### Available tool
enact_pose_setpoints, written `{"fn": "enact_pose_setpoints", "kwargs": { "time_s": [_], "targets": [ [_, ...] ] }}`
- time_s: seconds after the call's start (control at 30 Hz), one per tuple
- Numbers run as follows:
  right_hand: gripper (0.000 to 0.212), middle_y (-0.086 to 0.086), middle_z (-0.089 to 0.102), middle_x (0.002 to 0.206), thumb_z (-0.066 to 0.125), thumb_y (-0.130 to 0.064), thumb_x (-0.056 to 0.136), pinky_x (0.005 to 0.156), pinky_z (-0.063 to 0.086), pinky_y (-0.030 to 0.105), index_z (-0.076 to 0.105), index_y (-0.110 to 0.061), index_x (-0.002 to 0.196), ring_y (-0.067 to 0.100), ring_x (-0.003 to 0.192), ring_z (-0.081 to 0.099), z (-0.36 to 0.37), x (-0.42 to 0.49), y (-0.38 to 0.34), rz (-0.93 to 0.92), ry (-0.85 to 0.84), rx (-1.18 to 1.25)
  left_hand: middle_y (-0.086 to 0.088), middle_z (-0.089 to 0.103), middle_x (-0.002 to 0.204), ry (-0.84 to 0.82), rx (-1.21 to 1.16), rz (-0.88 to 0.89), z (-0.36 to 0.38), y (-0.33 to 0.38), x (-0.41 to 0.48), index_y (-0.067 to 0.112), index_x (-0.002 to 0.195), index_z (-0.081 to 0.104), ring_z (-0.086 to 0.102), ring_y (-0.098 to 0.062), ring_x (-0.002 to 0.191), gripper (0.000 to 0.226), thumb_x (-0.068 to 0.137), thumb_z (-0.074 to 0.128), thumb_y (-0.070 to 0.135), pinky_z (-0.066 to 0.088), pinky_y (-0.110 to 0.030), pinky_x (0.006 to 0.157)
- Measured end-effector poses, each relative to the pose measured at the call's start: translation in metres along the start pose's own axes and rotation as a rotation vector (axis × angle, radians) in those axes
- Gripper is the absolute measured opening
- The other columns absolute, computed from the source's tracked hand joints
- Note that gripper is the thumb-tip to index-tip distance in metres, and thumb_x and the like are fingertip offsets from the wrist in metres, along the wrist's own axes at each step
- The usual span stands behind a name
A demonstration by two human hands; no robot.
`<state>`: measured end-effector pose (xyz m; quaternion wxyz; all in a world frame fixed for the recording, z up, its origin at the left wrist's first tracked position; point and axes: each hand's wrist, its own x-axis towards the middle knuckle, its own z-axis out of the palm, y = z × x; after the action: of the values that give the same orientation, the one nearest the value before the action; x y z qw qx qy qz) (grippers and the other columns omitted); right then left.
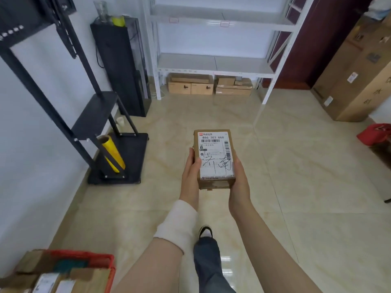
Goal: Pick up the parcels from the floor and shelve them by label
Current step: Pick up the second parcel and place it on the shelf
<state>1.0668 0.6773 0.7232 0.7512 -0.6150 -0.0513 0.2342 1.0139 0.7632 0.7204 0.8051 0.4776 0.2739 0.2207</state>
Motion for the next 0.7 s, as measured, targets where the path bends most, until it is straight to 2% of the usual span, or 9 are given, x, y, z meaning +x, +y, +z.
{"fn": "enact_pose_setpoints", "kwargs": {
  "time_s": [0.1,0.17,0.23,0.33,0.5,0.7],
  "targets": [
    [0.063,0.000,0.057,0.138,0.040,-0.054,0.085,0.104,0.043,0.041,0.046,-0.026,0.140,0.018,0.127,0.053,0.020,0.092,-0.009,0.013,-0.020,0.004,0.001,0.044,0.149,0.020,0.046,-0.009,0.015,0.010,0.094,0.031,0.147,0.028,0.048,-0.017,0.131,0.052,0.097,0.040,0.032,0.045,-0.030,0.099],
    [0.068,-0.001,0.058,0.137,0.041,-0.059,0.079,0.107,0.040,0.052,0.047,-0.029,0.139,0.021,0.127,0.054,0.034,0.150,-0.021,0.039,-0.024,-0.007,0.004,0.045,0.147,0.030,0.093,-0.011,0.026,0.024,0.148,0.030,0.147,0.029,0.051,-0.013,0.126,0.050,0.097,0.039,0.032,0.048,-0.022,0.089],
    [0.070,0.000,0.059,0.136,0.041,-0.060,0.077,0.105,0.042,0.048,0.048,-0.027,0.139,0.021,0.126,0.055,0.047,0.208,-0.034,0.047,-0.034,-0.015,0.007,0.047,0.143,0.014,0.142,0.004,0.036,0.043,0.201,0.029,0.147,0.029,0.053,-0.008,0.119,0.050,0.098,0.038,0.032,0.050,-0.017,0.084],
    [0.061,0.001,0.058,0.137,0.038,-0.053,0.086,0.102,0.044,0.035,0.048,-0.024,0.139,0.018,0.125,0.055,0.076,0.287,-0.054,0.046,-0.057,-0.010,0.004,0.050,0.143,0.041,0.134,-0.006,0.042,0.068,0.286,0.029,0.147,0.030,0.053,-0.015,0.124,0.052,0.096,0.039,0.037,0.046,-0.032,0.100],
    [0.064,0.002,0.056,0.140,0.037,-0.054,0.087,0.109,0.039,0.038,0.043,-0.022,0.142,0.018,0.128,0.052,0.124,0.414,-0.073,0.034,-0.062,0.015,0.002,0.056,0.139,0.028,0.137,0.018,0.047,0.098,0.421,0.032,0.143,0.037,0.057,-0.017,0.123,0.059,0.086,0.046,0.048,0.045,-0.040,0.103],
    [0.058,0.004,0.056,0.140,0.034,-0.049,0.093,0.111,0.037,0.042,0.043,-0.021,0.143,0.020,0.128,0.052,0.198,0.577,-0.089,-0.009,-0.046,0.011,0.001,0.055,0.140,-0.003,0.096,0.040,0.041,0.143,0.595,0.028,0.145,0.035,0.055,-0.018,0.125,0.055,0.092,0.041,0.044,0.047,-0.032,0.100]
  ]
}}
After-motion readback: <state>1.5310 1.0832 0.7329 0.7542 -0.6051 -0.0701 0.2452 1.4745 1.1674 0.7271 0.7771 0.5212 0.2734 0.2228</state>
